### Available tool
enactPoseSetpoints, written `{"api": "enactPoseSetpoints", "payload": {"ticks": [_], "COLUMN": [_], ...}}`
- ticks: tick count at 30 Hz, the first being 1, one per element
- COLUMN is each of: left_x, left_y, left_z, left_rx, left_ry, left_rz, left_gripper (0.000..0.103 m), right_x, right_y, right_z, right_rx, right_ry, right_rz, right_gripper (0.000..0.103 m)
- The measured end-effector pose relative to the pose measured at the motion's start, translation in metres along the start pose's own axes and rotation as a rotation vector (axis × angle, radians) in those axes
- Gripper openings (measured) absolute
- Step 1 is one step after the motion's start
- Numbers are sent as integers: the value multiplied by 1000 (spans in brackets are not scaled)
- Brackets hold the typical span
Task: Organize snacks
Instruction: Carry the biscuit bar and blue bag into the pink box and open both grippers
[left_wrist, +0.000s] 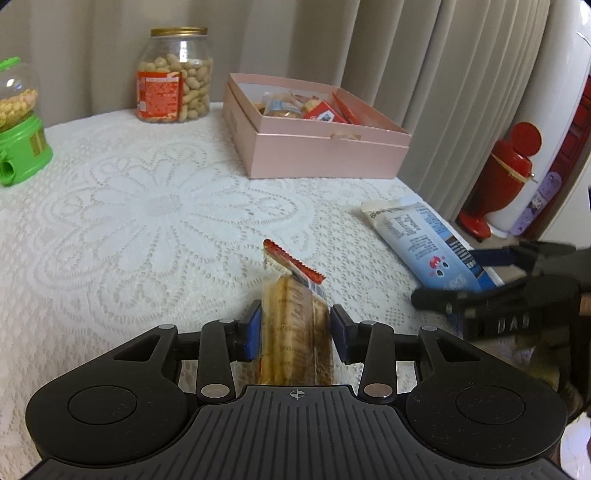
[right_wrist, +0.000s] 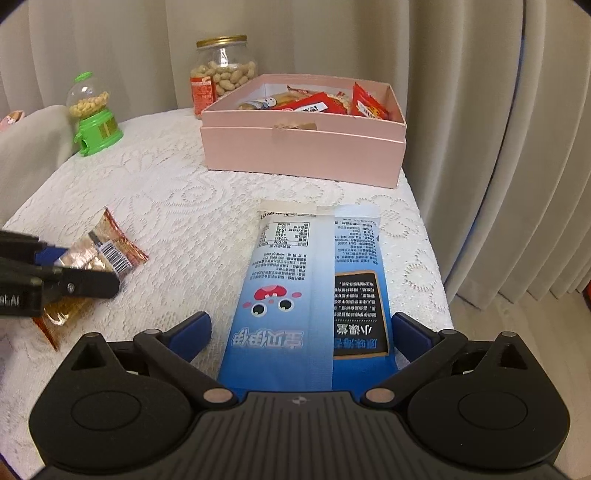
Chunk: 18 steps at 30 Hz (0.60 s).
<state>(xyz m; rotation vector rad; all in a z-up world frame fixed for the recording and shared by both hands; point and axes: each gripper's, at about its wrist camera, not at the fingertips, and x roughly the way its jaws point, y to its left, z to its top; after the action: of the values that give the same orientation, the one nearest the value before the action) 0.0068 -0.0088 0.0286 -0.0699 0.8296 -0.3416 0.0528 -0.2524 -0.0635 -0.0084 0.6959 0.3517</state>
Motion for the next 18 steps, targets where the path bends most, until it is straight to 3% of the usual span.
{"api": "enactPoseSetpoints", "payload": {"ticks": [3,6,10,11,14,18], "left_x": [0,1,0,-1,-2,-5], "left_y": [-6,-10,-6,-5,-3,-2], "left_z": [-1,-1,-1,-1,-2,-7], "left_rx": [27,44,32,26,14,14], "left_ry": [-3,-2,-4,-5,-10,-29], "left_rz": [22,38,26,21,15,7], "left_gripper": [43,43,43,43,43,43], "right_x": [0,15,24,21,6,-30], "right_y": [-4,-9,2,5,9,16], "right_z": [13,28,34,34,33,23], "right_rx": [48,109,46,38,23,-25], "right_ry": [-6,42,48,47,39,-24], "right_rz": [2,25,-52,-47,-5,-25], "right_gripper": [102,102,93,84,82,81]}}
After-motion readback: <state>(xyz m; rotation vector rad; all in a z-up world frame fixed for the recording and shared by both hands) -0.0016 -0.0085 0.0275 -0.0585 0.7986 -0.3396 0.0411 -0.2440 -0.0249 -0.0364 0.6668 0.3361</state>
